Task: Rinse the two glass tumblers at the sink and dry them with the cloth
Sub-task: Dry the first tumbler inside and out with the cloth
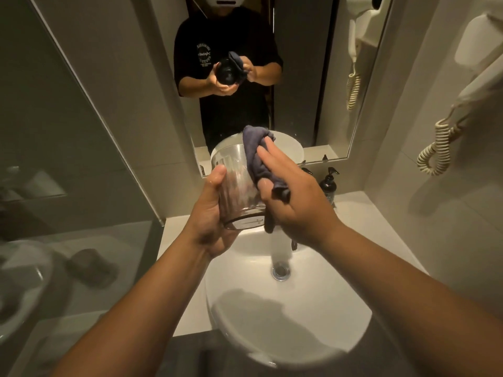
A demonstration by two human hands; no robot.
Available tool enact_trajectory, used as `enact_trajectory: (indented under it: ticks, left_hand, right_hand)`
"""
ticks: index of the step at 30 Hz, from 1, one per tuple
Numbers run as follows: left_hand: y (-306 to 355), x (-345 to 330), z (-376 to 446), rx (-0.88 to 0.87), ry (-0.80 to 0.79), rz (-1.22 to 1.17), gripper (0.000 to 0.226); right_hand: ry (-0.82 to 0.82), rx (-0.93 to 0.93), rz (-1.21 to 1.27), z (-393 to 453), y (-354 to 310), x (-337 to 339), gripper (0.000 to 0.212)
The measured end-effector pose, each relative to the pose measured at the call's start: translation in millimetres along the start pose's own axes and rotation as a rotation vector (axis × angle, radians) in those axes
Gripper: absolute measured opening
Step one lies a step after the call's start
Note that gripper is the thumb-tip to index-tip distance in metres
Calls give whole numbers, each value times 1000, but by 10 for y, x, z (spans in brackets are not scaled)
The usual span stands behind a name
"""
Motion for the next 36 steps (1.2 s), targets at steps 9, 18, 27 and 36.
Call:
enact_trajectory:
  ticks: [9, 18, 27, 36]
  left_hand:
    - [-28, 43, -6, 35, 118, -90, 73]
    - [82, 174, 68, 25, 319, -269, 75]
    - [205, 335, 51, 44, 465, -231, 66]
    - [111, 128, -35, 134, 370, -255, 76]
  right_hand:
    - [-29, -45, -3, -79, -16, -26, 53]
    - [69, -63, -25, -597, 160, -108, 44]
    - [230, -897, 1039, -539, 488, -43, 26]
    - [50, 421, -239, -170, -450, -335, 59]
Point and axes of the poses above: each hand's wrist, its own z-axis towards the middle knuckle, its own x-axis out of the back of the hand, y = z × x, the point moved 8 cm from there along z, towards the middle knuckle, and after that the axes turned 9 degrees about y, right-handed, at the moved point
